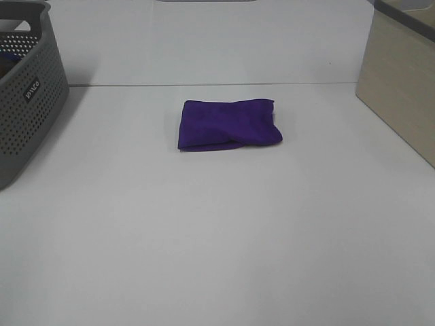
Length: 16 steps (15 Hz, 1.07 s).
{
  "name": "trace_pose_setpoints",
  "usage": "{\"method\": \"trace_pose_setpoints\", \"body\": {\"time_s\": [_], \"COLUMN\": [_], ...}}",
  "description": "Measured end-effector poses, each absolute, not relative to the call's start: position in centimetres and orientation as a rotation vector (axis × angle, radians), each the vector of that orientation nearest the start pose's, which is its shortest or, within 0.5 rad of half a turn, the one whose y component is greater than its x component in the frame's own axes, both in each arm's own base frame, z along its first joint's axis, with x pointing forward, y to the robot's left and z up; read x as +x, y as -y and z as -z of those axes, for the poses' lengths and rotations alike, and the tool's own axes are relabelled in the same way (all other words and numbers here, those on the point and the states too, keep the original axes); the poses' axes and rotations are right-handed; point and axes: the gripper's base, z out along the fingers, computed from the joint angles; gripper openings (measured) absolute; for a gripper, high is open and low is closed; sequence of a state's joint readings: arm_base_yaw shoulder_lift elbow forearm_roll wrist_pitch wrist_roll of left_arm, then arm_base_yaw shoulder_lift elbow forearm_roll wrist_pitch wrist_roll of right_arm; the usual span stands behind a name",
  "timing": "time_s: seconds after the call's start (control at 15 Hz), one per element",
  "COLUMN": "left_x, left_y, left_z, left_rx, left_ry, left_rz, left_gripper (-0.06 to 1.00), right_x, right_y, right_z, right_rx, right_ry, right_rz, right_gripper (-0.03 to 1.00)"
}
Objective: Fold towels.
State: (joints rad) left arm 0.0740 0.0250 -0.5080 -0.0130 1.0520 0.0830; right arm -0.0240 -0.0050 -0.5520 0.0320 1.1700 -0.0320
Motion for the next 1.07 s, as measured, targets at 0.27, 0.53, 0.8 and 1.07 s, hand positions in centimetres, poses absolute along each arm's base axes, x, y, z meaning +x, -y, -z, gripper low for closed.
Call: {"method": "trace_pose_setpoints", "body": {"time_s": [0.27, 0.53, 0.8, 1.07], "left_x": [-0.62, -0.62, -0.61, -0.61], "left_y": [0.05, 0.05, 0.17, 0.17], "left_z": [-28.02, -28.02, -28.02, -28.02], "left_rx": [-0.002, -0.003, -0.002, -0.002], "left_ry": [-2.024, -2.024, -2.023, -2.023], "left_rz": [-0.092, -0.092, -0.073, -0.073], "left_gripper": [0.6, 0.6, 0.6, 0.6], "right_x": [-0.69, -0.58, -0.57, -0.57], "right_y": [-0.21, -0.2, -0.2, -0.2], "right_z": [-27.98, -27.79, -27.81, -27.81], "right_rx": [-0.036, -0.042, -0.043, -0.043], "right_ry": [-2.032, -2.036, -2.033, -2.033], "right_rz": [0.023, 0.027, 0.027, 0.027], "right_gripper": [0.78, 0.78, 0.78, 0.78]}}
